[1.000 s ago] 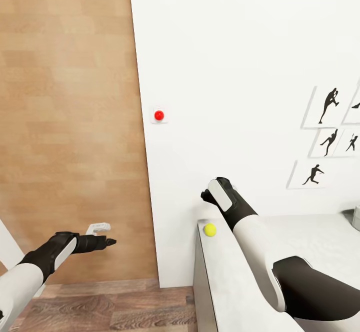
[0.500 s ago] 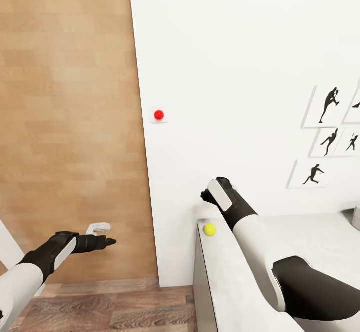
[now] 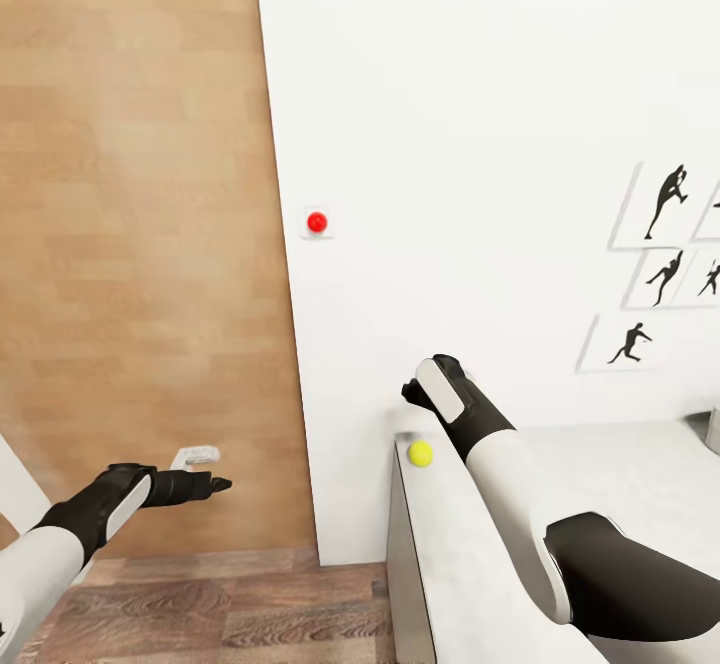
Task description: Put all the toys in the child's room - the three board games (two on the bed and one on the table), the two jigsaw puzzles on the table, and the tennis ball on the table - inside the toy box on the table in the child's room.
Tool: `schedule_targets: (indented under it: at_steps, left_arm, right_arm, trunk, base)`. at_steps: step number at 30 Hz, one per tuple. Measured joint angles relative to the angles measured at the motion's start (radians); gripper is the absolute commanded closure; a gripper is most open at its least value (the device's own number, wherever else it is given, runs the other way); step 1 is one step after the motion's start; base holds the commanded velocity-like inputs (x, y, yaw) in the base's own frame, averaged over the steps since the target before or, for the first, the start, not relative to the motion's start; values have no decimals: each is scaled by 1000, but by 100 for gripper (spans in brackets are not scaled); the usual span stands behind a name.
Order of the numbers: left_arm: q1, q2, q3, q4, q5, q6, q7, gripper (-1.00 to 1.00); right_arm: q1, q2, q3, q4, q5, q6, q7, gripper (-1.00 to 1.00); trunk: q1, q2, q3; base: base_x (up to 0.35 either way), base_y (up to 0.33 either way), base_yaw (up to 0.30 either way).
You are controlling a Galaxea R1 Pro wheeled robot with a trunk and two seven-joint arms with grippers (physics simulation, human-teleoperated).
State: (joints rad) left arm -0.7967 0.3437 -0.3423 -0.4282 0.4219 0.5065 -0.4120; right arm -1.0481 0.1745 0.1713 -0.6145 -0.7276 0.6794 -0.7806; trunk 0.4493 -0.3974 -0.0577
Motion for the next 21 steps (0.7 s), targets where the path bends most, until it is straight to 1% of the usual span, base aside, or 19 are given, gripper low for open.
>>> schedule_targets:
  at_steps: [4,6,7,8,9,10,13,15,18,21]
  left_arm:
    - [0,3,2,0,-1,1,-38,-100]
    - [0,7,3,0,-2,4,-75,-100]
    - [0,14,3,0,-3,9,-106,-100]
    - [0,18,2,-1,-3,13,-124,-100]
    - [0,27,2,-2,-4,19,-160,-100]
    - [-1,32,2,-2,-5,21,-180,-100]
    - [-1,64,2,-4,-6,28,-293,-100]
    - [-1,75,2,-5,-6,29,-336,-100]
    - [-1,81,2,-5,-6,29,-362,-100]
    - [-1,83,2,-5,-6,29,-370,-100]
  right_arm:
    - [0,0,0,0,0,1,0,-100]
    - [-1,0,0,0,0,1,0,-100]
    - [-1,0,0,0,0,1,0,-100]
    - [-1,0,0,0,0,1,0,-100]
    - [-1,0,0,0,0,1,0,-100]
    - [-1,0,0,0,0,1,0,-100]
    - [-2,0,-1,-1,0,2,0,-100]
    - [-3,0,-1,-1,0,2,0,-100]
    - [-3,0,-2,-1,0,3,0,-100]
    - [-4,-8,-8,-2,3,6,1,-100]
  trunk:
    - [0,0,-7]
    - [0,0,-10]
    - [0,0,-11]
    - [0,0,-13]
    - [0,0,-15]
    - [0,0,-16]
    - [0,0,-21]
    - [0,0,-25]
    - [0,0,-29]
    - [0,0,-34]
  base:
    - [0,0,0]
    - [0,0,0]
    - [0,0,0]
    - [0,0,0]
    - [0,0,0]
    - [0,0,0]
    - [0,0,0]
    - [0,0,0]
    - [0,0,0]
    - [0,0,0]
